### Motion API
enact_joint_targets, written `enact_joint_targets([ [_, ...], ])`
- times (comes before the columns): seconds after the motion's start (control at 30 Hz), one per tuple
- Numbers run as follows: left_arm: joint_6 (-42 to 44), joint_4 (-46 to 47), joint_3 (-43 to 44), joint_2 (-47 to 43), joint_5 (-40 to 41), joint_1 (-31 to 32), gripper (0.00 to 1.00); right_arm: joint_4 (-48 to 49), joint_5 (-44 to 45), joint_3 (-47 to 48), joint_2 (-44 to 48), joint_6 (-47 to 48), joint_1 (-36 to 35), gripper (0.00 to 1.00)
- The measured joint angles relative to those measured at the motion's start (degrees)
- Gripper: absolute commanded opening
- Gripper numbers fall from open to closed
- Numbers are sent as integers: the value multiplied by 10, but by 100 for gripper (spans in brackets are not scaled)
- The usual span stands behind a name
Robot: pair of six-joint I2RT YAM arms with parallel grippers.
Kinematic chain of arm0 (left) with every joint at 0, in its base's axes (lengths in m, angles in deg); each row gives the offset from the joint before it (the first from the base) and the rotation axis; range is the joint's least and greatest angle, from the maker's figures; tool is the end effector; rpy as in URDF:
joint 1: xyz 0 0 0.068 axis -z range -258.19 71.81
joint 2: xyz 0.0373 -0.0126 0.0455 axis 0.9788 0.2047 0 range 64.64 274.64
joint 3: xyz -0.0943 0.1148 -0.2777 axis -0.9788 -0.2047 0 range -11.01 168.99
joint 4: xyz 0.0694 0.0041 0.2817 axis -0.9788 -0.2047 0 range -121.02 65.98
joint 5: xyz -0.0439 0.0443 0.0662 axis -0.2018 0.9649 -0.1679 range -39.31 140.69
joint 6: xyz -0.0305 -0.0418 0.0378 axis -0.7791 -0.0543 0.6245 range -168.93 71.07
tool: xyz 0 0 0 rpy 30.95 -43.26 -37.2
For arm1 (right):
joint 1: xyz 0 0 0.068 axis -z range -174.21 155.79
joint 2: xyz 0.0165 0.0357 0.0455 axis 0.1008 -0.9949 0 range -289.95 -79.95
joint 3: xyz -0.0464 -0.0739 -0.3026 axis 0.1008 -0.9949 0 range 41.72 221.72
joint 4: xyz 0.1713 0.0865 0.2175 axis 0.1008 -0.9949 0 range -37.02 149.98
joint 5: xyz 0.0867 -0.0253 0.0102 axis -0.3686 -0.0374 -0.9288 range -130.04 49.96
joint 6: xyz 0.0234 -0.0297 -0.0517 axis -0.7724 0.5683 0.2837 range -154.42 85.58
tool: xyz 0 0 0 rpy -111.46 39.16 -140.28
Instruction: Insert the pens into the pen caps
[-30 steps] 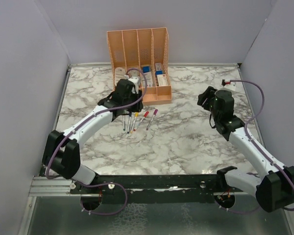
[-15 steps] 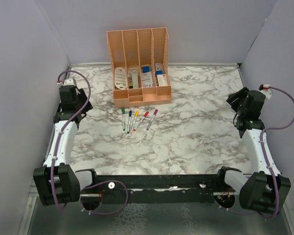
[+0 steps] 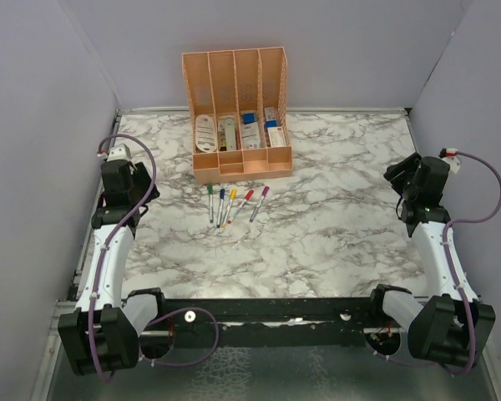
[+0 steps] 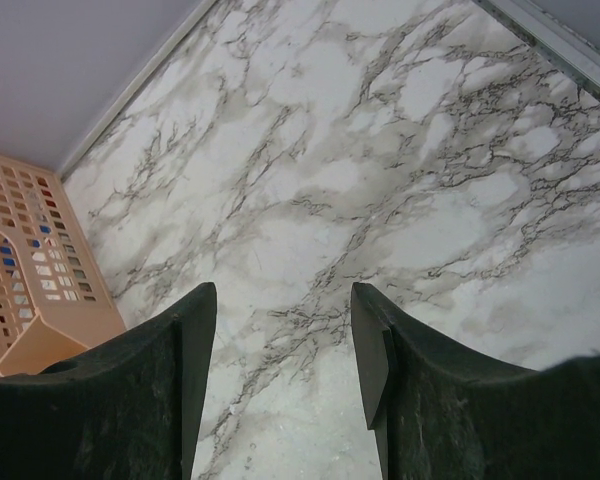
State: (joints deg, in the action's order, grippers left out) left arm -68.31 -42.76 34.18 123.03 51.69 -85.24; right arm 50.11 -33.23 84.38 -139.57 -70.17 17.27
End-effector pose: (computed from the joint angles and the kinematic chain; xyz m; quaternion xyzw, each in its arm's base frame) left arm 0.2437 0.0310 0.3053 -0.2040 0.8502 -0.0445 0.4832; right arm 0.2491 -0.0567 0.3000 0.3691 0.7667 0.0605 0.5218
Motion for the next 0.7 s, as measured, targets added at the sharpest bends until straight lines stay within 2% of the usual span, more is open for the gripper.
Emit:
enact_joint_targets([
  [0.17, -7, 2, 0, -2, 3, 0, 55, 0, 0, -5, 2, 0, 0, 56],
  [0.23, -8, 2, 0, -5, 7, 0, 60, 0, 0, -9, 4, 0, 0, 56],
  [0.27, -9, 2, 0, -7, 10, 0, 73, 0, 0, -11, 5, 0, 0, 56],
  [0.33, -7, 2, 0, -15, 17, 0, 90, 0, 0, -13, 7, 0, 0, 56],
  [0.4, -10, 2, 0, -23, 25, 0, 98, 0, 0, -13, 8, 0, 0, 56],
  [0.7, -15, 1, 0, -31, 47, 0, 99, 0, -2, -13, 8, 0, 0, 57],
])
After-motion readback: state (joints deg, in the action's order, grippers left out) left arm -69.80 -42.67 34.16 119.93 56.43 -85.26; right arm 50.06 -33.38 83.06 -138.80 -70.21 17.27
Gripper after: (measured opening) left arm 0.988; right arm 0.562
